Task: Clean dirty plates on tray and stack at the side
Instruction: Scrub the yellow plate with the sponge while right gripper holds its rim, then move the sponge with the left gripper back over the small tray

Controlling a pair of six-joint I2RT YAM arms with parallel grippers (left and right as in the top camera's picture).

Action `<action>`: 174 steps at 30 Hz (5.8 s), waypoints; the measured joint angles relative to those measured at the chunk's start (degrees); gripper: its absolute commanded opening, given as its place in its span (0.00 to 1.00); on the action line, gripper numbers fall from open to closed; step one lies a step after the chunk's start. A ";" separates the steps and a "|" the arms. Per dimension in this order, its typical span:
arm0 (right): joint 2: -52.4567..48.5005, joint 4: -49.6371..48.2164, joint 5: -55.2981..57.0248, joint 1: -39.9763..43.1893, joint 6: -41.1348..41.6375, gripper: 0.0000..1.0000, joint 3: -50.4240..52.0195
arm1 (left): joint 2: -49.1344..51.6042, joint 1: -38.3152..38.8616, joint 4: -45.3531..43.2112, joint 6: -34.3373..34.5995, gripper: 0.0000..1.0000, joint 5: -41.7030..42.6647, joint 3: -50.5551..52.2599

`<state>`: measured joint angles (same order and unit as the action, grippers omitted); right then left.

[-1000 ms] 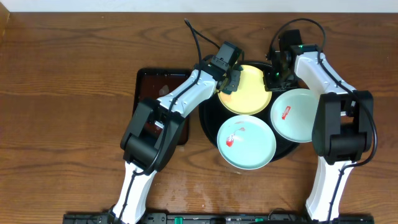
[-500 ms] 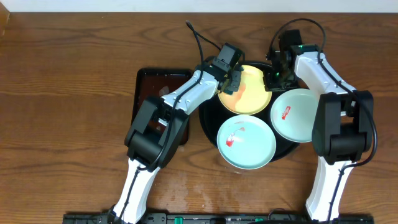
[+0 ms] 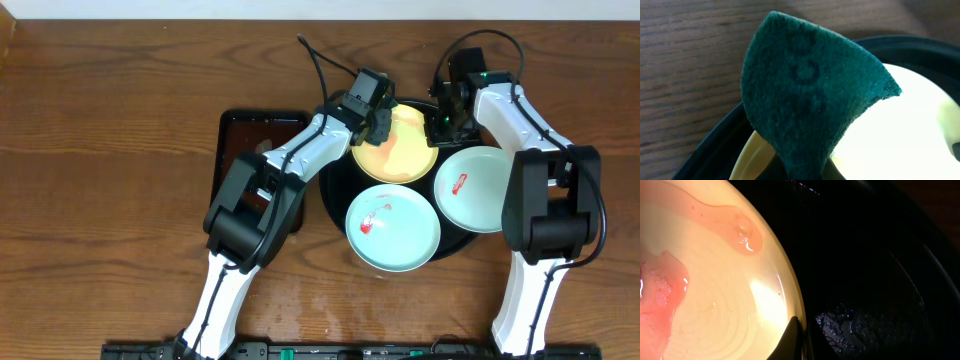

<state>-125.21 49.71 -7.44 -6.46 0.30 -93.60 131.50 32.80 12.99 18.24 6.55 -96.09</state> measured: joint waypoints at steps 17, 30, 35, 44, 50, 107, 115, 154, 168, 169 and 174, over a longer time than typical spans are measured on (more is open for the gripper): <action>0.00 0.00 0.00 0.00 0.00 0.02 0.00 | 0.63 0.26 -5.20 5.57 0.08 1.07 0.68; 0.00 0.11 -0.31 -0.02 0.00 0.02 0.00 | -1.51 -2.12 -2.60 8.59 0.08 16.46 1.88; 0.00 0.11 -0.35 -0.02 -0.11 0.03 0.00 | -7.32 -5.01 -2.03 9.55 0.08 17.79 2.27; 0.00 -0.24 -0.48 -0.11 -0.13 0.03 0.00 | -8.44 -2.75 -4.55 10.27 0.08 11.98 2.27; 0.00 -0.33 -0.55 -0.22 -0.13 0.03 0.00 | -3.15 -0.28 -13.31 10.23 0.08 8.83 2.27; -0.02 -0.57 -2.58 -0.74 0.55 0.01 0.04 | -3.67 -2.12 17.00 10.27 0.08 20.09 1.14; -0.02 -0.57 -2.51 -0.74 0.55 0.01 0.04 | -3.67 -0.46 16.31 10.29 0.09 15.41 1.16; -0.02 -0.92 -1.51 -0.74 1.57 0.10 0.04 | -30.84 -18.67 39.04 5.25 0.08 22.18 -1.14; 0.00 -1.55 -2.03 -0.74 2.29 0.01 0.98 | -31.36 -30.97 53.88 -1.51 0.09 6.21 -0.85; 0.00 -1.53 -2.03 -0.74 2.29 0.01 0.98 | -31.36 -31.45 53.90 -1.66 0.09 5.55 -0.85; 0.00 -1.46 -2.12 -0.74 2.29 0.01 0.98 | -31.36 -33.31 53.66 -1.90 0.09 3.56 -0.85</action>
<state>-125.21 48.25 -9.56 -7.20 2.59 -92.62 100.14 -0.51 66.65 16.34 10.11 -96.95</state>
